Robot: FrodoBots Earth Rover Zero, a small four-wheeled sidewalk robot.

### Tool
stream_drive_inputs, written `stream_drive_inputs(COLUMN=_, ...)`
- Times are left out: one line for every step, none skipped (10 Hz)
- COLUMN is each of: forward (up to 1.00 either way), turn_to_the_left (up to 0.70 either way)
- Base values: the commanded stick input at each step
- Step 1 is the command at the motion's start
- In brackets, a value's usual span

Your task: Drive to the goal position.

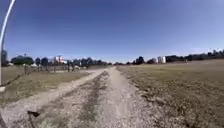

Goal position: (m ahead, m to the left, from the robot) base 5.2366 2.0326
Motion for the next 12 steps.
stream_drive_inputs(forward=0.70, turn_to_the_left=0.03)
stream_drive_inputs(forward=0.70, turn_to_the_left=0.03)
stream_drive_inputs(forward=0.70, turn_to_the_left=0.03)
stream_drive_inputs(forward=0.70, turn_to_the_left=0.03)
stream_drive_inputs(forward=0.70, turn_to_the_left=0.03)
stream_drive_inputs(forward=0.70, turn_to_the_left=0.03)
stream_drive_inputs(forward=0.70, turn_to_the_left=0.03)
stream_drive_inputs(forward=0.70, turn_to_the_left=0.03)
stream_drive_inputs(forward=0.70, turn_to_the_left=0.03)
stream_drive_inputs(forward=0.70, turn_to_the_left=0.03)
stream_drive_inputs(forward=0.70, turn_to_the_left=0.03)
stream_drive_inputs(forward=0.70, turn_to_the_left=0.03)
